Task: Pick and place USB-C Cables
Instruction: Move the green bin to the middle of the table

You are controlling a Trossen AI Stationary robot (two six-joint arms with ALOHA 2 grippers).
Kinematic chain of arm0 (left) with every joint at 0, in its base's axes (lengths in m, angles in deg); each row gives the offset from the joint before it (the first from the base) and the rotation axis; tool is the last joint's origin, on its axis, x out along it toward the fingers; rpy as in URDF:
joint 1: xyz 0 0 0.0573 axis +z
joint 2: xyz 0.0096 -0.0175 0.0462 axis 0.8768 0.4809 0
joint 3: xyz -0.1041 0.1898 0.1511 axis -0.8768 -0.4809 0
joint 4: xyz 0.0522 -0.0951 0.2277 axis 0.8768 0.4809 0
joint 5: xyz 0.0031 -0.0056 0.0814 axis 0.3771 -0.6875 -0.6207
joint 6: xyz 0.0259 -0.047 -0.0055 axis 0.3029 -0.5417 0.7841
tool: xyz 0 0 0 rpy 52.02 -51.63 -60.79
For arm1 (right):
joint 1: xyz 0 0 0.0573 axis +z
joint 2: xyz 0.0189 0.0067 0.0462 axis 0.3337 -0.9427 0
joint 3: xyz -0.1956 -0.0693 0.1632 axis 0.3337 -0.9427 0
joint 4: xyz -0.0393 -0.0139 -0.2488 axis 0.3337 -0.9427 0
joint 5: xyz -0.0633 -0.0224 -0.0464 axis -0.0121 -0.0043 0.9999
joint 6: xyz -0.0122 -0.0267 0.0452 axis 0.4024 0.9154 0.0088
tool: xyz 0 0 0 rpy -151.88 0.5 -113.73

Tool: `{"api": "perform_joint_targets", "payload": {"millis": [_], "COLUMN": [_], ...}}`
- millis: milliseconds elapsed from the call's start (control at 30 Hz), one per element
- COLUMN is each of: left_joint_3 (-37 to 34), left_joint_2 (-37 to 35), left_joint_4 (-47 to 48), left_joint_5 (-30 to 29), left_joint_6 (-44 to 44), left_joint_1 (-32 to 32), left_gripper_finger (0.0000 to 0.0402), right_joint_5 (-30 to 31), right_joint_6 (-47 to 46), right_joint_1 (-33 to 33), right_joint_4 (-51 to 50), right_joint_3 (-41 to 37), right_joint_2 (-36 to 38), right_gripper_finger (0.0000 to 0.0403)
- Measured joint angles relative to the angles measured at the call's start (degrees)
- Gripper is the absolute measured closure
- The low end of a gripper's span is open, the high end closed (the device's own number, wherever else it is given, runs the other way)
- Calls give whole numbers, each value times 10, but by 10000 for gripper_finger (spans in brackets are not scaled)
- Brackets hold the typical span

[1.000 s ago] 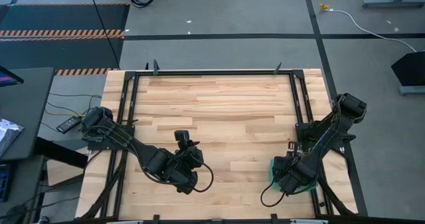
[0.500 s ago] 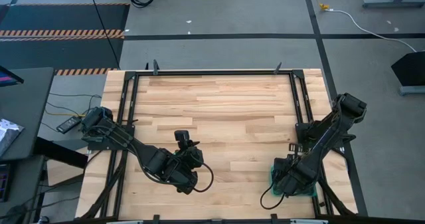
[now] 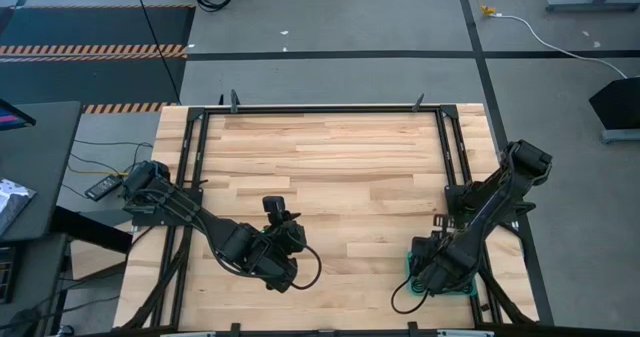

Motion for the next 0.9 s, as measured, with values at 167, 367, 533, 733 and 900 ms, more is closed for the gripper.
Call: {"api": "perform_joint_targets", "payload": {"millis": [167, 367, 533, 733, 900], "left_joint_3": [0, 0, 0, 0, 0], "left_joint_2": [0, 0, 0, 0, 0], "left_joint_4": [0, 0, 0, 24, 130], "left_joint_5": [0, 0, 0, 18, 35], "left_joint_6": [0, 0, 0, 4, -32], "left_joint_1": [0, 0, 0, -4, -26], "left_gripper_finger": [230, 230, 230, 230, 230], "right_joint_5": [-13, -17, -25, -24, 10], "right_joint_6": [-7, 4, 17, 35, 87], "right_joint_1": [0, 0, -5, -38, -91], "right_joint_4": [52, 50, 52, 53, 78], "right_joint_3": [-31, -35, -35, -34, -33], "right_joint_2": [0, 0, 0, 0, 2], "right_gripper_finger": [275, 301, 385, 396, 398]}}
